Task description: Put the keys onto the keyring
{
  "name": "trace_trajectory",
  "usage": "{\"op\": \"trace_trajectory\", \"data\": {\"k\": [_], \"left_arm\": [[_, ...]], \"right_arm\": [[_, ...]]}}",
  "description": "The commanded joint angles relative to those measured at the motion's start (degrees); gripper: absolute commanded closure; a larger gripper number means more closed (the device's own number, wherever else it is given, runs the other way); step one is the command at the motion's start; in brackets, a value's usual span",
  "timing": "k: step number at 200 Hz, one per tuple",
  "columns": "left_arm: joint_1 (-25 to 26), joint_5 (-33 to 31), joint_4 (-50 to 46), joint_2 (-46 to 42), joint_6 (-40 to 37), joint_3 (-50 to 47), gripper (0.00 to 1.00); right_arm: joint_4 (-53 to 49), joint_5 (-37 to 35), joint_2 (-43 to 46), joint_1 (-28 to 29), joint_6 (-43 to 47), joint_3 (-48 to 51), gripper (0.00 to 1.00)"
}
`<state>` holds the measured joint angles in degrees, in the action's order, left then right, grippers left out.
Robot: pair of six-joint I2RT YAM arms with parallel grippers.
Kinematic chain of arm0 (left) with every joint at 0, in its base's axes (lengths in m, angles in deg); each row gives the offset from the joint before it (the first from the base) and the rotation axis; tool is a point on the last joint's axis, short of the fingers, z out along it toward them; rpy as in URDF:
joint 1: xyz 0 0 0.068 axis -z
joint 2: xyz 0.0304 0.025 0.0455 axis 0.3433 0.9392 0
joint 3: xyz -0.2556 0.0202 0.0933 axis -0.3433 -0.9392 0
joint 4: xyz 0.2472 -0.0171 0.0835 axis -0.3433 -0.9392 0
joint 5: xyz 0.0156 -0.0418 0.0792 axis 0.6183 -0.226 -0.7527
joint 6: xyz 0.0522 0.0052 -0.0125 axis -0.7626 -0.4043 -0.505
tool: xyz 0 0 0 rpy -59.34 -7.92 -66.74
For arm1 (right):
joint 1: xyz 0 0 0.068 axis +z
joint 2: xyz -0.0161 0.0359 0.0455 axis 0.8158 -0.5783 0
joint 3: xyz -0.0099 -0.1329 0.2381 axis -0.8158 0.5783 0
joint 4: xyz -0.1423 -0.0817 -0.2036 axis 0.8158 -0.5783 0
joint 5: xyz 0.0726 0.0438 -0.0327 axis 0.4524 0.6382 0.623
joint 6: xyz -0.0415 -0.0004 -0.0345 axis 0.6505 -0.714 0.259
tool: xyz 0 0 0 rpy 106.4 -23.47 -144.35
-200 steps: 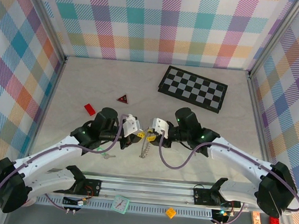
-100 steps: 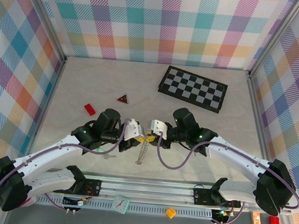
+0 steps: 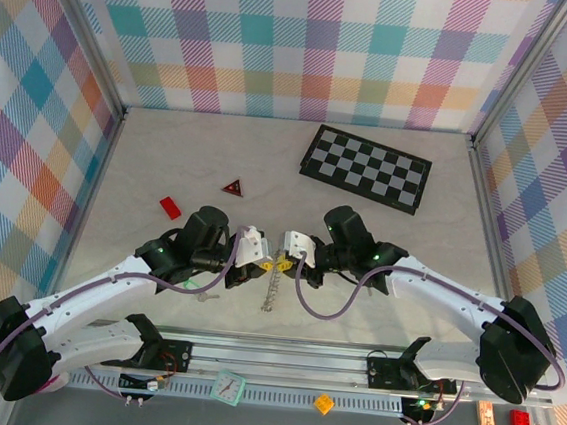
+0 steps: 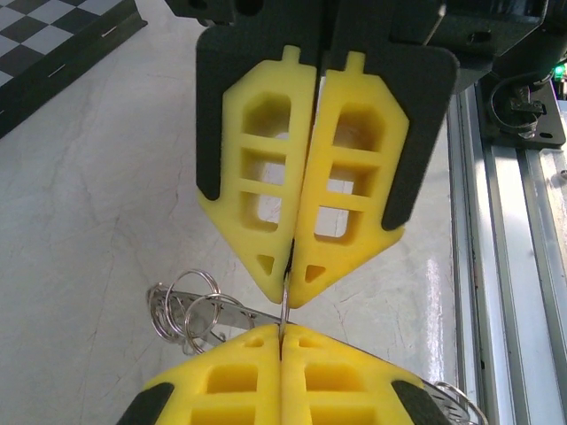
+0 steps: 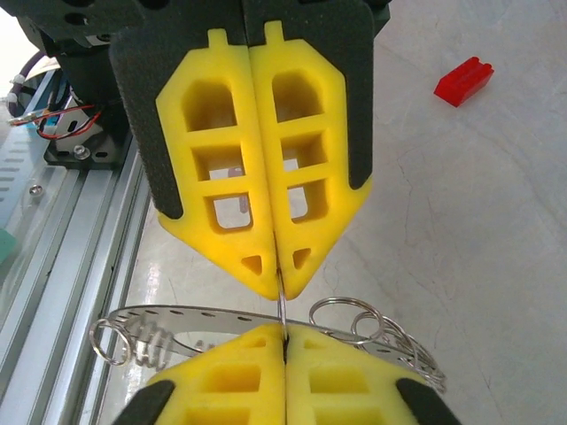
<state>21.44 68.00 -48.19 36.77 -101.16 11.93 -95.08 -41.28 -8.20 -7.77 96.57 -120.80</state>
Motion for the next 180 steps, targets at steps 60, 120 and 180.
{"op": "trace_trajectory", "data": {"k": [60,120,180], "left_arm": [[0.45,-0.81,16.35,-7.16,5.03,-9.42,0.73],[0.27,0.72,40.73,-11.42,14.39,-23.61,0.71],[0.32,0.74,45.76,-9.0,14.6,-24.62,0.73]], "right_arm": [[7.4,5.91,0.66,-0.96,-1.78,2.7,1.0],[13.0,10.84,0.72,-3.45,-5.13,4.72,1.0],[12.92,13.97,-0.57,-3.52,-6.65,4.2,1.0]]}}
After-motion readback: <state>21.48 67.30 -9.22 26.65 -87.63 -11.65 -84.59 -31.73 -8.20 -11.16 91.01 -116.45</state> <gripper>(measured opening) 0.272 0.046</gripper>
